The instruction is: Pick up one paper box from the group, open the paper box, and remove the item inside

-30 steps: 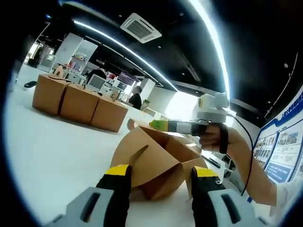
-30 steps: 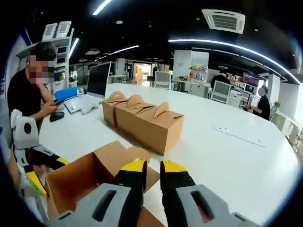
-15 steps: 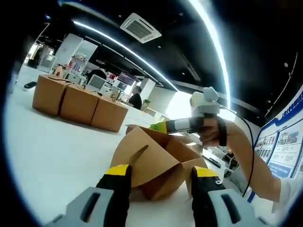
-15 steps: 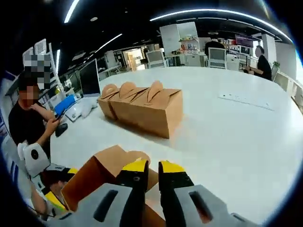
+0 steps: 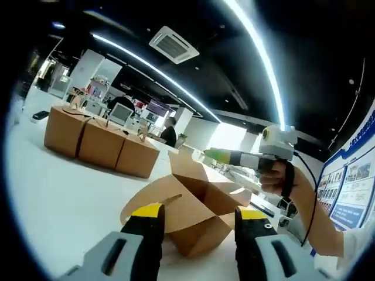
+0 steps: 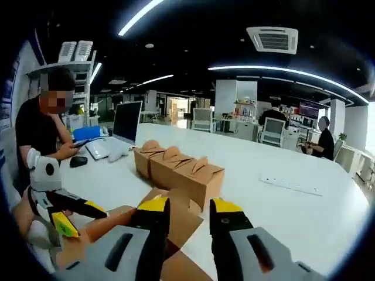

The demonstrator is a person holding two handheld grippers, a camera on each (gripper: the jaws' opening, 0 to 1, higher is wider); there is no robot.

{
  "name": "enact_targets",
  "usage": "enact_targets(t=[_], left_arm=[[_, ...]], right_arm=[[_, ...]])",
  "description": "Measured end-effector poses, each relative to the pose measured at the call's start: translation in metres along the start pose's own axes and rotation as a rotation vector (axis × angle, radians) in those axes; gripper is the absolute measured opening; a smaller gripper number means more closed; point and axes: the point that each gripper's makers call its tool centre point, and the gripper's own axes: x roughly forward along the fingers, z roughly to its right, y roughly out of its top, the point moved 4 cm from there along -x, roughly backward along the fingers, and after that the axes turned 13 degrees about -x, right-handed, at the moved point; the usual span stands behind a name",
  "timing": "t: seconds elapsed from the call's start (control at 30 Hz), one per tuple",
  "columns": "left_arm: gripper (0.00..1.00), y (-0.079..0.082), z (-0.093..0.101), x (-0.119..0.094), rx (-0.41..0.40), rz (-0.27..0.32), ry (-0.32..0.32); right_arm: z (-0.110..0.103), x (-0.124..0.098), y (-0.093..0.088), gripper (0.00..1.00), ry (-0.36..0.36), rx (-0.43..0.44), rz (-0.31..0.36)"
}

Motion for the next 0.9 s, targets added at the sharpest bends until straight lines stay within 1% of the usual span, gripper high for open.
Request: enact_targets(t=[0.07,0.17,0.23,0.33,0.37,0.47,0.5,0.53,0.57,0.7,0.83,0.9], left_arm=[[0.46,0.006,0.002,-0.005,0.007,0.022,0.004],[0.46,0.015,0.01,-0.012,0.02,0.047,-0.006],[0.45,0.02,0.016,-0.016,0.048,0.053,-0.016],[0.43,0.022,0.021,-0.021,0.103,0.032,-0.014],[0.43,0.025,0.019,-0.02,0.129,0.02,-0.014],[0.43,0.026,0.023,-0.022,0.201,-0.018,-0.022],[0.43,0.026,0.023,-0.022,0.208,-0.023,-0.023],[0.43,0.028,0.025,-0.022,0.245,-0.038,-0.028],[0.43,0.029,0.026,-0.022,0.256,-0.042,-0.029],[0.44,0.039,0.035,-0.025,0.35,-0.054,-0.007],[0.43,0.049,0.04,-0.026,0.357,-0.06,-0.03],[0.41,0.054,0.043,-0.028,0.37,-0.058,-0.044]], right_arm=[[-0.001,-0.009,0.006,0.28,-0.005,-0.009,0.034],[-0.01,-0.026,0.014,0.27,0.009,-0.043,0.092],[-0.014,-0.035,0.016,0.27,0.005,-0.043,0.11],[-0.021,-0.046,0.018,0.27,0.014,-0.034,0.145],[-0.024,-0.049,0.018,0.27,0.019,-0.034,0.153],[-0.034,-0.058,0.014,0.27,0.027,-0.037,0.174],[-0.037,-0.061,0.013,0.27,0.029,-0.034,0.183],[-0.039,-0.063,0.012,0.27,0.032,-0.03,0.192],[-0.04,-0.064,0.012,0.27,0.032,-0.029,0.196],[-0.045,-0.074,0.011,0.27,0.036,-0.027,0.225],[-0.047,-0.085,0.01,0.28,0.043,-0.031,0.248],[-0.043,-0.089,0.011,0.27,0.027,-0.03,0.269]])
